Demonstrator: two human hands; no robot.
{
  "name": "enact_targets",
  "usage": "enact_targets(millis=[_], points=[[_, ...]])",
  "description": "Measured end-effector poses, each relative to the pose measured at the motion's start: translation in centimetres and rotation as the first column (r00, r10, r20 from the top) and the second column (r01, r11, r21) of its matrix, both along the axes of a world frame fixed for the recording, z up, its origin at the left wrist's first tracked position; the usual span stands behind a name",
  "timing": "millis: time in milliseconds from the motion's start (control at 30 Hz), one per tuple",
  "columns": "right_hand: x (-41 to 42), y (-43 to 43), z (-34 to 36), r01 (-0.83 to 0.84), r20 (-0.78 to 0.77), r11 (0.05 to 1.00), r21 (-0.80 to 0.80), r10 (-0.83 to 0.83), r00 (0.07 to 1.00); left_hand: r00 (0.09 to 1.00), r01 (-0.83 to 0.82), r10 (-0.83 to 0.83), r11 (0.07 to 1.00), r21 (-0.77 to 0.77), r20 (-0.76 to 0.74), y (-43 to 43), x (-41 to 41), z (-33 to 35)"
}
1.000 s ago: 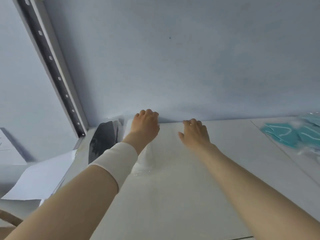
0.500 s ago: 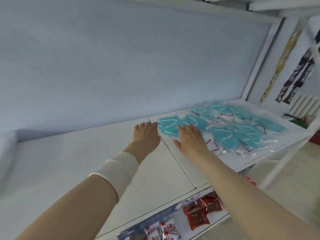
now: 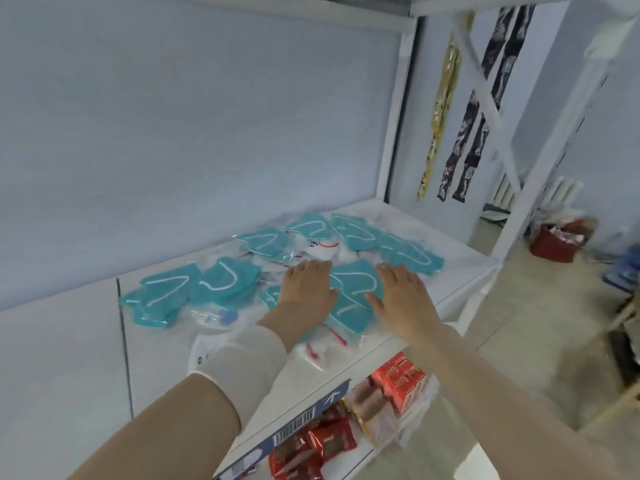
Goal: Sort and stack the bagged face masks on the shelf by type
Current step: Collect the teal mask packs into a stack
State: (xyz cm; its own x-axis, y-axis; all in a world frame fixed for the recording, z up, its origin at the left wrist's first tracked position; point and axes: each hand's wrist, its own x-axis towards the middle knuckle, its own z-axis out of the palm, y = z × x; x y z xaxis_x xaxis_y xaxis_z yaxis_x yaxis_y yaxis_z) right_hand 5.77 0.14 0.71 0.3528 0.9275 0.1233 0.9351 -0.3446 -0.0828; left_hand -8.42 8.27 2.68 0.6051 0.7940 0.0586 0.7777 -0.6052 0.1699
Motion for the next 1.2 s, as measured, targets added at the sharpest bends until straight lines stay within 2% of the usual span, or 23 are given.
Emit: enact_targets(millis=[133,333,533,633,700,767,900,1000,1100,1200], points=[[6.4,2.1,0.0,0.057,-0.022,0.998,-0.017,-0.057,0.998,1.0,0.01,-0.009,1.0,-0.016,0.029,2.7,5.3,-0.4],[15.0,4.7,1.1,0.14,-0.188,0.982,-0.127,-0.163,0.969,0.999,0.012,-0.009,0.998,-0.061,0.05,5.6,11.0,-0.7],[19.8,8.1,0.8,-0.071,-0.362,0.974,-0.214,-0.012,0.932,0.997,-0.038,0.043,0.996,-0.079,0.061,7.0,14.2,-1.6],[21.8,9.7,0.2,-0.184,-0.36,0.948,-0.26,0.082,0.929,0.988,-0.097,0.106,0.992,-0.081,0.116,7.4,15.5,-2.0],[22.7,10.6,-0.5,-0.247,-0.355,0.936,-0.251,0.148,0.923,0.974,-0.15,0.163,0.984,-0.094,0.155,7.3,16.4,-2.3],[23.6,11.4,-1.1,-0.303,-0.373,0.937,-0.173,0.223,0.901,0.953,-0.204,0.225,0.972,-0.118,0.204,6.9,17.3,-2.5],[25.2,12.0,-1.1,-0.449,-0.465,0.892,0.048,0.418,0.78,0.881,-0.264,0.338,0.932,-0.25,0.331,5.5,19.6,-2.4],[25.8,12.5,-0.7,-0.561,-0.436,0.811,0.166,0.571,0.696,0.802,-0.33,0.424,0.902,-0.28,0.42,4.9,20.6,-2.8],[26.1,13.1,-0.7,-0.599,-0.46,0.769,0.22,0.624,0.632,0.684,-0.407,0.538,0.842,-0.354,0.493,4.8,21.0,-2.9],[26.5,13.6,-0.8,-0.604,-0.515,0.764,0.225,0.62,0.592,0.544,-0.343,0.623,0.776,-0.529,0.561,5.4,20.5,-3.2]])
